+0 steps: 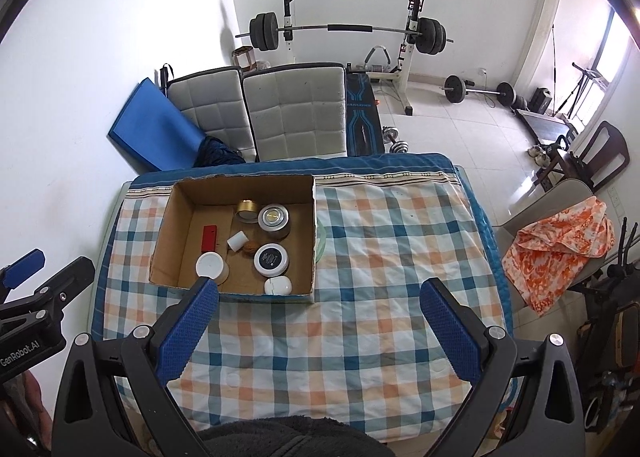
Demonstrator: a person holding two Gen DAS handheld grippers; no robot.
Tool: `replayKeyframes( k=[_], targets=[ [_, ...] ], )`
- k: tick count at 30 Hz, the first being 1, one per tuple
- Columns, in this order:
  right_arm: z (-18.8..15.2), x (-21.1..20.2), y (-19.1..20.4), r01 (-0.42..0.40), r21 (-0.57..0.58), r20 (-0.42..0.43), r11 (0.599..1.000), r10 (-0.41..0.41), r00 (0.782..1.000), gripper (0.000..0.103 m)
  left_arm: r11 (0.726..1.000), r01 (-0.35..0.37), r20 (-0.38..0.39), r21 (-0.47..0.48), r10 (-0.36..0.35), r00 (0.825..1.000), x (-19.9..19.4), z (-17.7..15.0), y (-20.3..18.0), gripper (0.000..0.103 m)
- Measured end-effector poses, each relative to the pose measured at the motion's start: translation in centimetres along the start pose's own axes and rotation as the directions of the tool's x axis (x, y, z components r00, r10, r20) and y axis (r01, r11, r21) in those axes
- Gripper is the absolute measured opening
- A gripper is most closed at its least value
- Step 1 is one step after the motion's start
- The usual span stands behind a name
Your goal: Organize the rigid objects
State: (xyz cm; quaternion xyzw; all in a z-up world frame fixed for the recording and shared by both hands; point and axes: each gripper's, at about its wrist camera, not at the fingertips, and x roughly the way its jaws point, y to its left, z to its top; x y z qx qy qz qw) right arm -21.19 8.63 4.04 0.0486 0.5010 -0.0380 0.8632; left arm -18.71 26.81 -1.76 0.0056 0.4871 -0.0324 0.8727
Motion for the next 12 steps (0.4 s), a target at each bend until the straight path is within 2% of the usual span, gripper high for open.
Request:
replayKeyframes(
  k=[12],
  targets=[
    [0.06,-0.03,-0.09,0.0,-0.003,0.003,1.0,0.0,1.0,0.103,1.0,-0.008,0.021,0.01,0.007,1.0,0.03,1.0,0.6,0.103]
  ],
)
